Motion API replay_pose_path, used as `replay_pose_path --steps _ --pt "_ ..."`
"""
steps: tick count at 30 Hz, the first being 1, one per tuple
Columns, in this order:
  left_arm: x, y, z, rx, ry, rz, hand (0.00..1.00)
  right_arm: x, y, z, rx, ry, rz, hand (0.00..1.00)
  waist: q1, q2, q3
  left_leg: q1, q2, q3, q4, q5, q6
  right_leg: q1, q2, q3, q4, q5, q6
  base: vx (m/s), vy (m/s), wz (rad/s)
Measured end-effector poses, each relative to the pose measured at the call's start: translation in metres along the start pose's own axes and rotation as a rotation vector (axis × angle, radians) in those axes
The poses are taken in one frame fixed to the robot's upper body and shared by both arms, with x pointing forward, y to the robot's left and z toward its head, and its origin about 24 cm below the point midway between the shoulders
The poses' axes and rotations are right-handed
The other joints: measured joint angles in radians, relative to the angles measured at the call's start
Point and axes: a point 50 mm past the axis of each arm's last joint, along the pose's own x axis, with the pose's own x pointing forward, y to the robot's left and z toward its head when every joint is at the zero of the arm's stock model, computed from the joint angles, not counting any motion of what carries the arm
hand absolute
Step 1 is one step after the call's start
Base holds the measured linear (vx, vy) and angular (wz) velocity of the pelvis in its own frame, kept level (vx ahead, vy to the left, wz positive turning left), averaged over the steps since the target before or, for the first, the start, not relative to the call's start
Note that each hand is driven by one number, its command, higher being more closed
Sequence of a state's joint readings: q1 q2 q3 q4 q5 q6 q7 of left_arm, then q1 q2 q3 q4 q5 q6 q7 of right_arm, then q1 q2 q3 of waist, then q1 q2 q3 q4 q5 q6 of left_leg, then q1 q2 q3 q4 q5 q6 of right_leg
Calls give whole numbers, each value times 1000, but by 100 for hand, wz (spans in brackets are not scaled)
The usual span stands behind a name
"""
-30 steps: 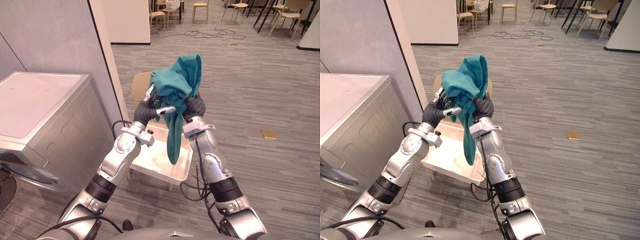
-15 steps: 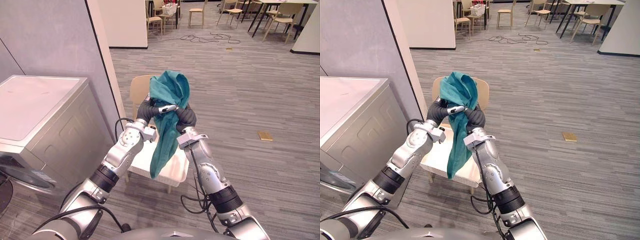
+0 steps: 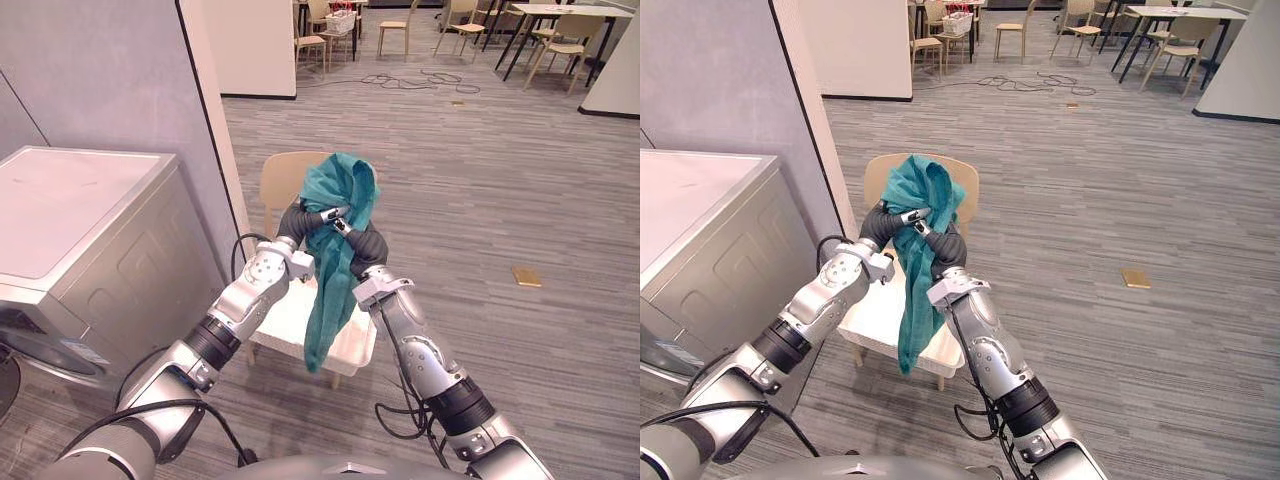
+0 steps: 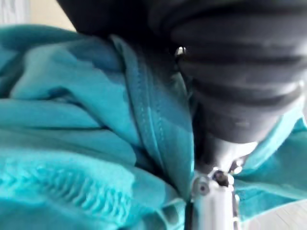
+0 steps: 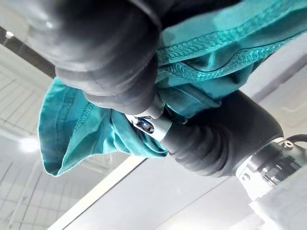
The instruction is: Pick up the laundry basket with both hands and put the clothes into the washing machine.
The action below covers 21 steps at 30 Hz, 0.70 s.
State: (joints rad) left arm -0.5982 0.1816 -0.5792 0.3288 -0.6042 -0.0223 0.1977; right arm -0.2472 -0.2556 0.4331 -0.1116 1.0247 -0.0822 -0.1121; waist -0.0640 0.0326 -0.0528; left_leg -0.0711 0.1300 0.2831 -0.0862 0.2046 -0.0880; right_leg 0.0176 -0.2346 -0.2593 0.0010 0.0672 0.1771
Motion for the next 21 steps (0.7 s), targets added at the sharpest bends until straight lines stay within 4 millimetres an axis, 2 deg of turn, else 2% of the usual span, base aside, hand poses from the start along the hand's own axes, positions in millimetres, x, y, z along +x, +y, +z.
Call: replay_pose_path --steps 5,10,11,17,21 --pt "0 0 -1 12 2 -6 100 0 0 0 11 3 -2 100 0 -18 1 0 0 0 0 -1 1 5 0 -2 -10 5 -1 -14 1 0" --pt "0 0 0 12 2 -5 100 0 0 0 11 1 -2 100 0 -22 2 -1 0 0 0 -1 1 5 0 -2 -12 5 -1 0 0 0" --pt "0 0 0 12 2 -4 100 0 0 0 11 1 -1 0 0 -22 2 -2 0 0 0 -2 1 5 0 -2 -13 5 -1 0 0 0" --pt "0 -3 4 6 -15 -12 100 -6 6 6 11 -12 26 0 -1 -22 3 -4 -8 3 0 -2 1 -3 -2 1 -9 3 2 -1 2 -1" --pt "-2 -16 15 -3 -56 -100 100 -28 5 21 30 -97 43 0 -2 -20 5 -3 -9 2 0 2 6 -5 -3 1 -1 -5 6 0 0 0"
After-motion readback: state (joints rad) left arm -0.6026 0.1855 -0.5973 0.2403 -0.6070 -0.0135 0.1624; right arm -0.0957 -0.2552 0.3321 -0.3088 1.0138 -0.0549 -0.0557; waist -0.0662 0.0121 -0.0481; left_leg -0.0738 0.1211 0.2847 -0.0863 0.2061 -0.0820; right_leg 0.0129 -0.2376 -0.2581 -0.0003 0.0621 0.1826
